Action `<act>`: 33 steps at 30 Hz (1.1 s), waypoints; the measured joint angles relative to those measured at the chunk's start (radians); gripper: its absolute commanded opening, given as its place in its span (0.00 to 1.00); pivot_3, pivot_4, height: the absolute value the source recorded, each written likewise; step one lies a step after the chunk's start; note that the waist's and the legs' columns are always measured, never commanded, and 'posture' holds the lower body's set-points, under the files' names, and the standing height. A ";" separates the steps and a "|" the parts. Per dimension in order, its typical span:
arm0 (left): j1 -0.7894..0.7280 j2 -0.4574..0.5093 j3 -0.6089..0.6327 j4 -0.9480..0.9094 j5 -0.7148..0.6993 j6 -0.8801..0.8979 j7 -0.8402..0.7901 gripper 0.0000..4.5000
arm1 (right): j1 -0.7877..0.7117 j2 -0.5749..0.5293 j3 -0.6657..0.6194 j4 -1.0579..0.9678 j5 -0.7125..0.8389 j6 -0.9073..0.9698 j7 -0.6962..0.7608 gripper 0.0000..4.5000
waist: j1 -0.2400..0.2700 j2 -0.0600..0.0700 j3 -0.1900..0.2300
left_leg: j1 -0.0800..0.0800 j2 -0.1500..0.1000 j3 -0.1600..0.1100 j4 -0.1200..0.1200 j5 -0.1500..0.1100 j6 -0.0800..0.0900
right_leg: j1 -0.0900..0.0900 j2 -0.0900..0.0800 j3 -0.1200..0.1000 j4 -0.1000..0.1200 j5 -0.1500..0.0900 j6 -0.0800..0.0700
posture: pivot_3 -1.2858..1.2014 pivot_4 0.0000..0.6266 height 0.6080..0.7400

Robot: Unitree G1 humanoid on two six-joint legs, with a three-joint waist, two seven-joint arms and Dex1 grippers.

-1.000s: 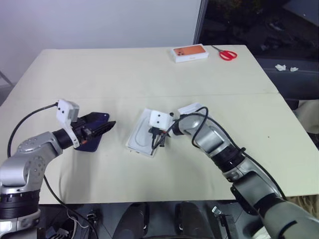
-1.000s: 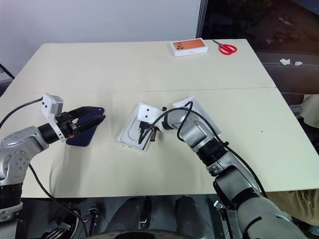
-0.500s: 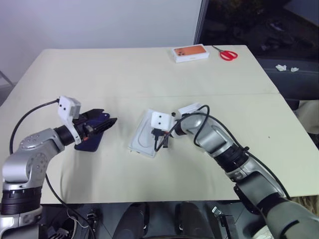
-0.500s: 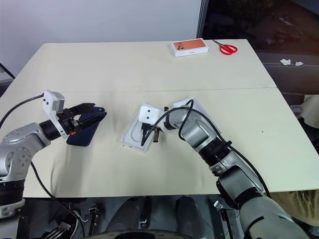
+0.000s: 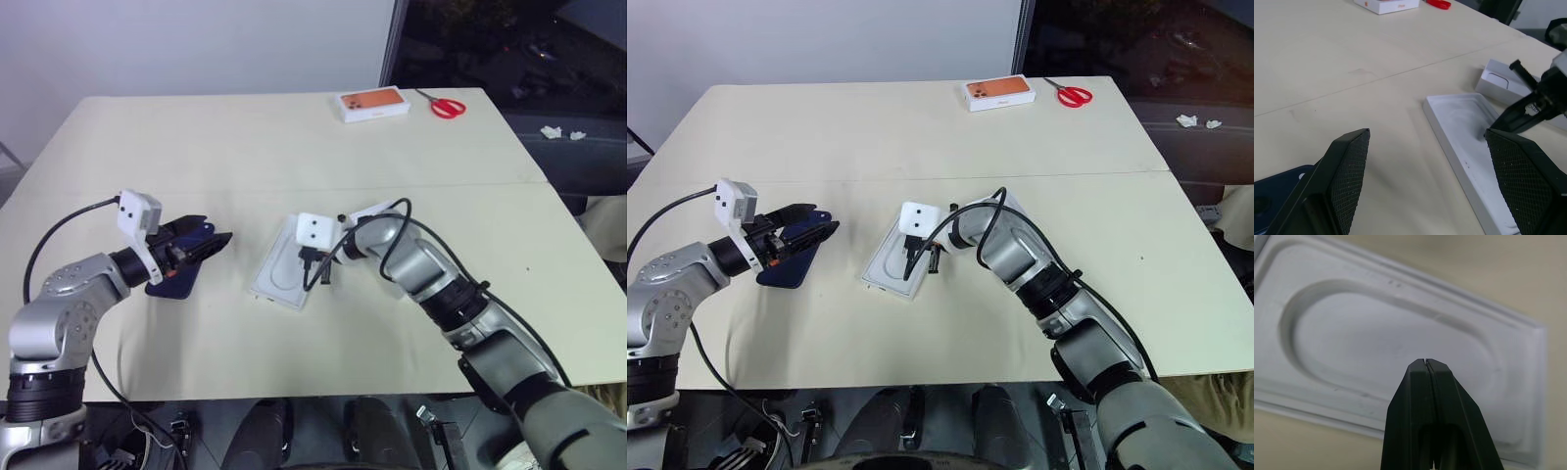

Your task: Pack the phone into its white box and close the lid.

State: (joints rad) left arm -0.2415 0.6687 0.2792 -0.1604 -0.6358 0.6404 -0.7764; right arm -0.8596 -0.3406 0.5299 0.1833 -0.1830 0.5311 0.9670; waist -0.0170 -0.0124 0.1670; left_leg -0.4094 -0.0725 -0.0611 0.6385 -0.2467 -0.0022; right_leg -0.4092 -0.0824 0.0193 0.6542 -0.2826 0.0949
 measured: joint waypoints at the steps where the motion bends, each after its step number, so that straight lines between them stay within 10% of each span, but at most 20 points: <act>1: -0.001 -0.001 0.000 0.000 0.000 0.000 0.001 0.89 | -0.006 0.010 -0.006 0.006 0.001 -0.002 -0.008 0.00 | 0.000 0.000 0.000 | 0.000 0.000 0.000 0.000 0.000 0.000 | 0.000 0.000 0.000 0.000 0.000 0.000 | 0.52 0.24 1.00; 27: 0.002 -0.017 -0.115 0.085 0.101 0.013 0.043 0.89 | 0.038 -0.046 -0.238 0.013 0.168 0.044 -0.009 0.00 | 0.002 0.000 0.000 | 0.000 0.000 0.000 -0.003 0.001 -0.001 | 0.000 0.000 0.000 0.000 0.000 0.000 | 0.52 0.24 1.00; 33: -0.045 -0.061 -0.142 0.166 0.145 -0.017 0.058 0.34 | 0.161 -0.132 -0.263 -0.064 0.196 0.072 0.011 0.00 | 0.004 0.000 0.000 | 0.000 0.000 0.000 -0.005 0.001 -0.002 | 0.000 0.000 0.000 -0.001 0.000 0.000 | 0.52 0.24 1.00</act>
State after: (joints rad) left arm -0.2861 0.6077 0.1370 0.0058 -0.4909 0.6237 -0.7179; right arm -0.6987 -0.4722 0.2672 0.1193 0.0131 0.6034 0.9779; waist -0.0129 -0.0126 0.1671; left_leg -0.4096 -0.0723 -0.0609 0.6338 -0.2453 -0.0039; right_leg -0.4093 -0.0825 0.0196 0.6534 -0.2825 0.0949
